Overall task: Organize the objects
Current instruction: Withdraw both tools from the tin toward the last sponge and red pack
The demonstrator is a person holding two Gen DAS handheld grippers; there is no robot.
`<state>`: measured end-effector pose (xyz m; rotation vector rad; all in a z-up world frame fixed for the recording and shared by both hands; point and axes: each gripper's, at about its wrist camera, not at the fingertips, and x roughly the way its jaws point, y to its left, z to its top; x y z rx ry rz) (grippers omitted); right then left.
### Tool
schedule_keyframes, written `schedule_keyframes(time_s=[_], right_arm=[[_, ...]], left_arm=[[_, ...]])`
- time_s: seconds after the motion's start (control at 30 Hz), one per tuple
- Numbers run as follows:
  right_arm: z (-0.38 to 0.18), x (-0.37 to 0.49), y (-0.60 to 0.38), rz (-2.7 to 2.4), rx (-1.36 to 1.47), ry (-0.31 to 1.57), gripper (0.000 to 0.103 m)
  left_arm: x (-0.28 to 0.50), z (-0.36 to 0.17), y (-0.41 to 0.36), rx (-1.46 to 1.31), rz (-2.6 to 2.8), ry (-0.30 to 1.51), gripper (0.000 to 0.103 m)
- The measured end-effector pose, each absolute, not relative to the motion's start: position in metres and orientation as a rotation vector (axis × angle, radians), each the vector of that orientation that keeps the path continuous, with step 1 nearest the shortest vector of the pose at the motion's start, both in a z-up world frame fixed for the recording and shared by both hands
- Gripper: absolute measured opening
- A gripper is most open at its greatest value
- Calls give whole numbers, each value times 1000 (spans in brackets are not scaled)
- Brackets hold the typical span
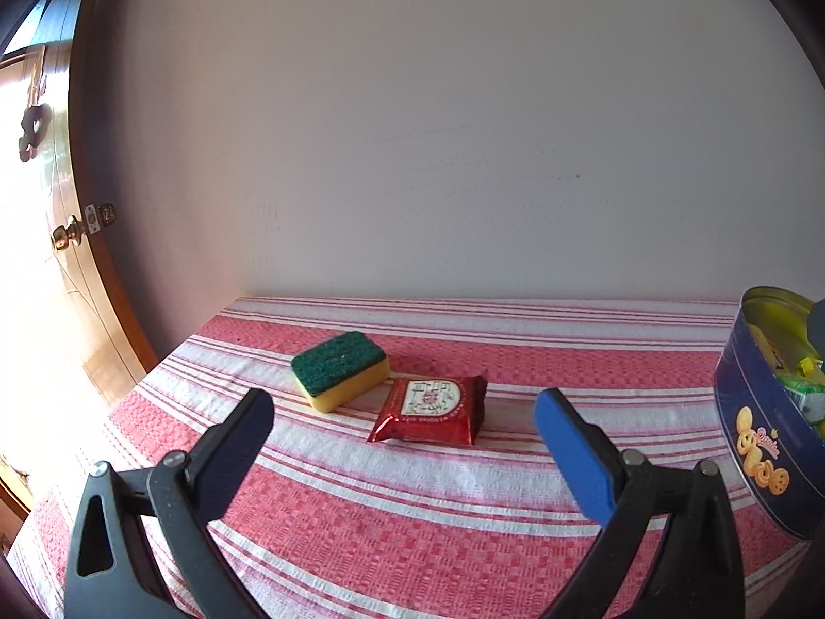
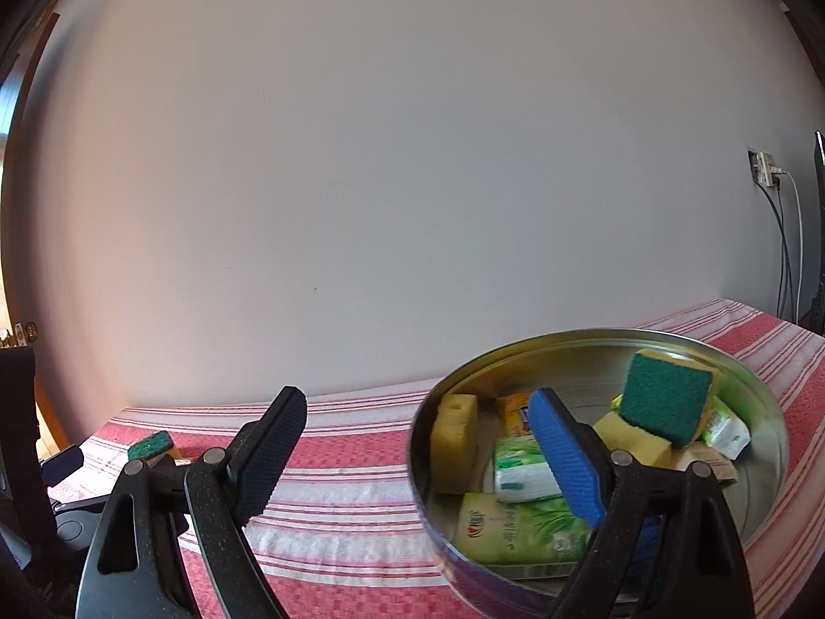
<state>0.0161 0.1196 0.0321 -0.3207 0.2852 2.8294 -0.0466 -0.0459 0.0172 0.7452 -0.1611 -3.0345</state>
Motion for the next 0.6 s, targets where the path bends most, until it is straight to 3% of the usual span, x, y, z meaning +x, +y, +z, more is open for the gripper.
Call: schedule_keyframes(time_s=[0.6], right_arm=[[9, -73, 35, 2927, -747, 272, 90]], left_arm=[[-113, 7, -166, 811, -2852, 8, 102]])
